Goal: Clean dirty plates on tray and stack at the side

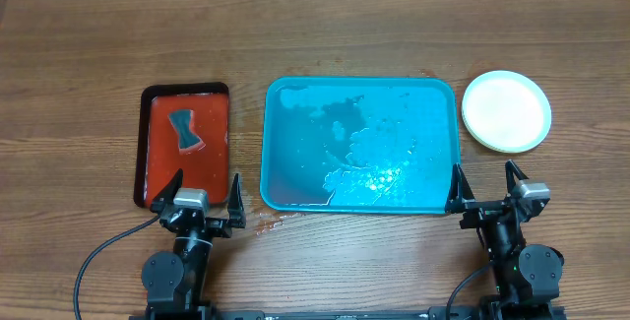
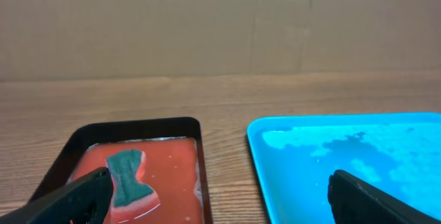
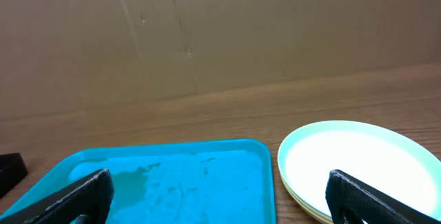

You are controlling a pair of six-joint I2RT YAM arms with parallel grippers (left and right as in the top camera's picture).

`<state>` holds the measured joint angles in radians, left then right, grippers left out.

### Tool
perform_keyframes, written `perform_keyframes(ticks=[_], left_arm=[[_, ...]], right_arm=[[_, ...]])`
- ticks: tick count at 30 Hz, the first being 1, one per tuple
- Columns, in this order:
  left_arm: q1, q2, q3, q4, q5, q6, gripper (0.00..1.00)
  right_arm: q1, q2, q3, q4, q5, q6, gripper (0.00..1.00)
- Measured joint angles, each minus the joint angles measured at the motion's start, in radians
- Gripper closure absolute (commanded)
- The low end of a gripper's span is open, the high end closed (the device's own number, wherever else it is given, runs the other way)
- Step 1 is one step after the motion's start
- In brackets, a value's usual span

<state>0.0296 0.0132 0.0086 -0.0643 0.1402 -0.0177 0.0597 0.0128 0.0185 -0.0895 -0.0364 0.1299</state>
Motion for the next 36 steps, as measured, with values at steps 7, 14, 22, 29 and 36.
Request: perform_keyframes(ticks=[7,14,22,29,36], left_arm=[[-0.002,0.0,0.0,-0.003,-0.026,0.019,0.0],[-0.002,0.0,0.0,-0.003,-0.033,0.019,0.0],[-0.002,0.0,0.0,-0.011,-0.12,-0.061,0.0],[-0.002,0.0,0.0,-0.014,-0.153,-0.027,0.0],[-0.002,0.0,0.0,-0.014,-0.155,-0.023,0.0]], right_arm=[[0.0,0.0,0.0,0.0,0.0,0.0,0.0],[0.0,0.0,0.0,-0.001,0.0,0.0,0.0],[0.0,0.0,0.0,0.0,0.0,0.0,0.0],[0.0,0.0,0.0,0.0,0.0,0.0,0.0],[0.0,0.0,0.0,-0.001,0.0,0.0,0.0]])
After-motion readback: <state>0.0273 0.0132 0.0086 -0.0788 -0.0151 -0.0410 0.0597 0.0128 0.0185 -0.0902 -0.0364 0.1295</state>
